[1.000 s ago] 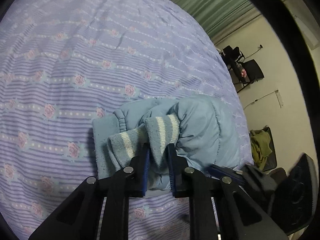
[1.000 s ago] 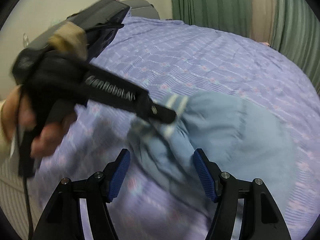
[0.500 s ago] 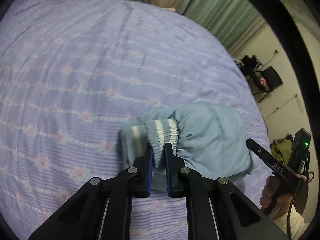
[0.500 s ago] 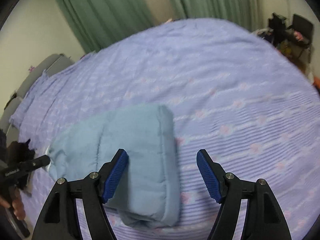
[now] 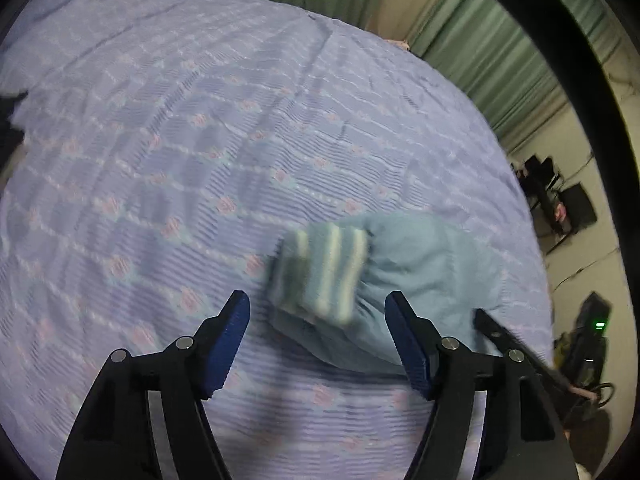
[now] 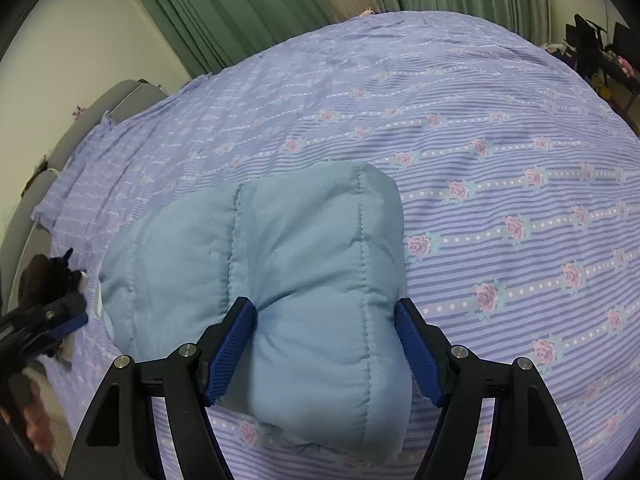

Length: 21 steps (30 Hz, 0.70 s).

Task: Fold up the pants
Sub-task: 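Lift the folded pants with both grippers and carry them toward the dark clothes stack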

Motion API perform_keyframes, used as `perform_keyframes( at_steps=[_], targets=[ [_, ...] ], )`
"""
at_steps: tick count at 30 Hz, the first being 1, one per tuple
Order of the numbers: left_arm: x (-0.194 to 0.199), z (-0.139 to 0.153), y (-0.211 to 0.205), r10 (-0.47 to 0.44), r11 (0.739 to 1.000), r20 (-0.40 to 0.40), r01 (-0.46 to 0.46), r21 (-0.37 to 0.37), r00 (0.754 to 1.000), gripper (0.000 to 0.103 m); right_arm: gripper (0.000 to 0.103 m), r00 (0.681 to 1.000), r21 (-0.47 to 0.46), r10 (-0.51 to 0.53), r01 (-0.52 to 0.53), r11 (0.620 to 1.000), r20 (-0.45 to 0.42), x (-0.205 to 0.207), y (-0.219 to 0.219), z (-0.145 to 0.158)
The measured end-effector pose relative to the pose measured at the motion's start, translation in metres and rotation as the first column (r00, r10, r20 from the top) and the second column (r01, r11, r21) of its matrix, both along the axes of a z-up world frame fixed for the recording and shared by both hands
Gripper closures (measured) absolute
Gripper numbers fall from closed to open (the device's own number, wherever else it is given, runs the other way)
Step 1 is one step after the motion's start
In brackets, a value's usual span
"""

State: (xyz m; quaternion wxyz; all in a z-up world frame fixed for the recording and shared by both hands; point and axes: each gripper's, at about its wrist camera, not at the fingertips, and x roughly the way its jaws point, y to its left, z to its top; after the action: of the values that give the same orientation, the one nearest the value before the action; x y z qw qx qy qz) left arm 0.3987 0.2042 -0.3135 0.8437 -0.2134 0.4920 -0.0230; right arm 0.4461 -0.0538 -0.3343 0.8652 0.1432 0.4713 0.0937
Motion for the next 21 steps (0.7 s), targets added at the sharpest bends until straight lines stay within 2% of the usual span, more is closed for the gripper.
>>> perform_keyframes(
  at_steps=[2,7,10,17,21],
  targets=[
    [-0.005,-0.007,-0.001,0.031,0.999,-0.011,-0.031,-0.032,0.999,0.026,0.030,1.000,-0.003,-0.004,0.004,1.000,0.001,-0.001,0.001,0.002],
    [-0.002,-0.038,-0.006,0.138,0.971,-0.087,-0.152,-0.182,0.987,0.024,0.030,1.000,-0.009,-0.006,0.006,1.000,0.004,-0.001,0.003,0.001],
    [0.003,-0.052,-0.006,0.186,0.957,-0.122,-0.208,-0.200,0.975,0.022,0.030,1.000,-0.009,-0.004,0.004,1.000,0.005,-0.002,0.005,0.000],
    [0.015,-0.082,0.001,0.199,0.931,-0.139,-0.231,-0.284,0.970,0.010,0.030,1.000,-0.013,-0.001,0.001,1.000,0.008,0.000,0.003,-0.004],
    [0.019,-0.093,0.002,0.190,0.923,-0.124,-0.220,-0.316,0.974,0.010,0.029,1.000,0.003,-0.005,0.005,1.000,0.000,0.003,-0.002,-0.008]
  ],
)
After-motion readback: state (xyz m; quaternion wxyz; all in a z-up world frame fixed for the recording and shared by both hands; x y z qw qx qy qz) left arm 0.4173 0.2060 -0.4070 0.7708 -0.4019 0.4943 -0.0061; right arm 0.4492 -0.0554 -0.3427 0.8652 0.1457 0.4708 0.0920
